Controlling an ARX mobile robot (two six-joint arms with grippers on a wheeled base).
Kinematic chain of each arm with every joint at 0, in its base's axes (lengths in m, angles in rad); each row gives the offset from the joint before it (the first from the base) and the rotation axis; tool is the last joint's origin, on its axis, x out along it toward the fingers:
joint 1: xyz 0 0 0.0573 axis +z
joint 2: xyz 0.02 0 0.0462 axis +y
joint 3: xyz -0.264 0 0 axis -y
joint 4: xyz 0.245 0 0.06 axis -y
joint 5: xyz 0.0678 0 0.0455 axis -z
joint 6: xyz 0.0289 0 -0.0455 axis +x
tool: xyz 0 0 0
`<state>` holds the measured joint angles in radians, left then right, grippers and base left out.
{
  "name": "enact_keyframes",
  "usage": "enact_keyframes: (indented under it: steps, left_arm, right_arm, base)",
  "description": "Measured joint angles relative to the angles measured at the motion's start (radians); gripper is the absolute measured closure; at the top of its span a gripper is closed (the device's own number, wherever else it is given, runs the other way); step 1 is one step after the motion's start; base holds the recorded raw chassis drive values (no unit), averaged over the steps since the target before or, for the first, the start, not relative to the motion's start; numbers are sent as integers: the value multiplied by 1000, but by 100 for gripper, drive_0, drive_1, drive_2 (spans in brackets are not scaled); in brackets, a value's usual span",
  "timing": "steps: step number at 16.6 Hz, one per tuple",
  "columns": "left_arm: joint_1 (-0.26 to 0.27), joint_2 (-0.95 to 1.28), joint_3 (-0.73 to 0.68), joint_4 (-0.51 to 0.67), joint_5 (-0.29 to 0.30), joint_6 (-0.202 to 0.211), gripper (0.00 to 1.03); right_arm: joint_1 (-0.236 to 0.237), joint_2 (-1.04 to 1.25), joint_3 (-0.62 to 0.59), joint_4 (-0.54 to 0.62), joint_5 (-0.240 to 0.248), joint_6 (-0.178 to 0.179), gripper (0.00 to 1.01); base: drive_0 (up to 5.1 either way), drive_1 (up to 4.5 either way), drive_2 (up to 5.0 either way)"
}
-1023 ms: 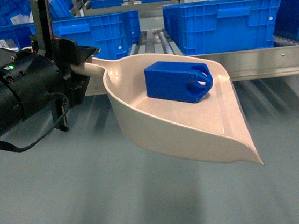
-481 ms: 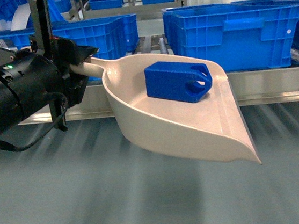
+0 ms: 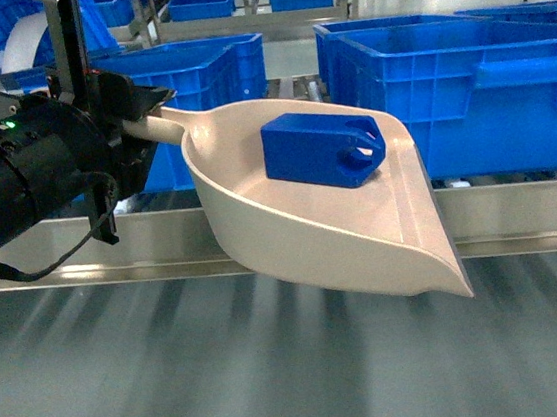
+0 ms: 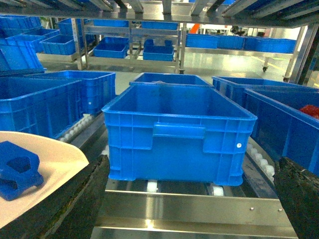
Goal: Place part in tray to right shelf
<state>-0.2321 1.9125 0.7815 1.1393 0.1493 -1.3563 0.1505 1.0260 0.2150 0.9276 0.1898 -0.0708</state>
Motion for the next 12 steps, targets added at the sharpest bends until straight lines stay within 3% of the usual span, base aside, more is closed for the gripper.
enact_keyframes:
  steps: [6, 12]
  left_arm:
    - [0, 2, 3, -8, 0, -1, 90]
    - [0, 2, 3, -1, 0, -1, 90]
  right_arm:
    - [0, 6, 0, -4, 0, 0, 3]
    - [0, 4, 0, 0, 0, 0, 3]
  base:
    - [3, 433, -428]
    - [0, 0, 0]
